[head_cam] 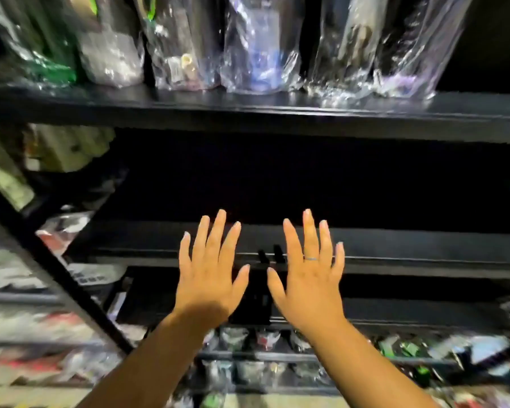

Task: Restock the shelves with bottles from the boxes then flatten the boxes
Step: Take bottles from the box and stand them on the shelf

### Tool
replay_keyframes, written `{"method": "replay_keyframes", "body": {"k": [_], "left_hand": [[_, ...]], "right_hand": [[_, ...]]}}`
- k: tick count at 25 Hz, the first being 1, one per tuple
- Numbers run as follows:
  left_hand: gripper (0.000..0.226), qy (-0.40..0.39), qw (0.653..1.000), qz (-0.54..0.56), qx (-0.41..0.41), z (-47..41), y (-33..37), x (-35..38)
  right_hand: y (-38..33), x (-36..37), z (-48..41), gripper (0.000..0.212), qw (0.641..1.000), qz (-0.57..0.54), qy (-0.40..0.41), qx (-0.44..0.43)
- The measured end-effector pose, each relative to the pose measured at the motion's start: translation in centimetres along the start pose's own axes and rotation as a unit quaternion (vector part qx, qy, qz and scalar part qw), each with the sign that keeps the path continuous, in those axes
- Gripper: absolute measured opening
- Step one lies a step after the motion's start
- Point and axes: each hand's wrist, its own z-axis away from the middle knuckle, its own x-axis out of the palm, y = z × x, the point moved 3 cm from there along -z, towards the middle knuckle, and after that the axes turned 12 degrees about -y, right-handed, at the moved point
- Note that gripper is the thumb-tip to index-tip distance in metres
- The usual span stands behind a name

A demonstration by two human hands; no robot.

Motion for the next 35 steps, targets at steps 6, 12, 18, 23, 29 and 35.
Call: {"method": "replay_keyframes", "body": {"k": [6,12,18,23,29,35], "left_hand": [[0.072,-0.164,0.978,0.039,-0.124,16.6,-10.9,7.5],[0.076,-0.32,0.922,0.082,-0.201,32.6,-19.9,13.2],[0.082,-0.47,0.84,0.087,-0.255,42.9,-26.7,22.8],[0.091,-0.52,0.773,0.138,-0.335,49.0,-29.8,34.5],[0.111,-0.554,0.672,0.2,-0.448,53.2,-32.0,48.2],[0.104,-0.504,0.707,0.161,-0.469,56.6,-32.4,53.6]], "right_hand": [[-11.0,14.4,9.7,0.081,0.956,-0.043,-0.288,-0.027],[-18.7,26.8,17.2,0.08,0.863,-0.052,-0.501,0.044],[-22.6,38.8,24.1,0.08,0.826,-0.015,-0.554,0.101],[-23.2,49.4,30.2,0.078,0.797,-0.016,-0.591,0.122],[-21.5,59.7,36.1,0.084,0.789,-0.024,-0.604,0.106],[-20.4,65.5,39.6,0.083,0.775,-0.063,-0.618,0.116]]}}
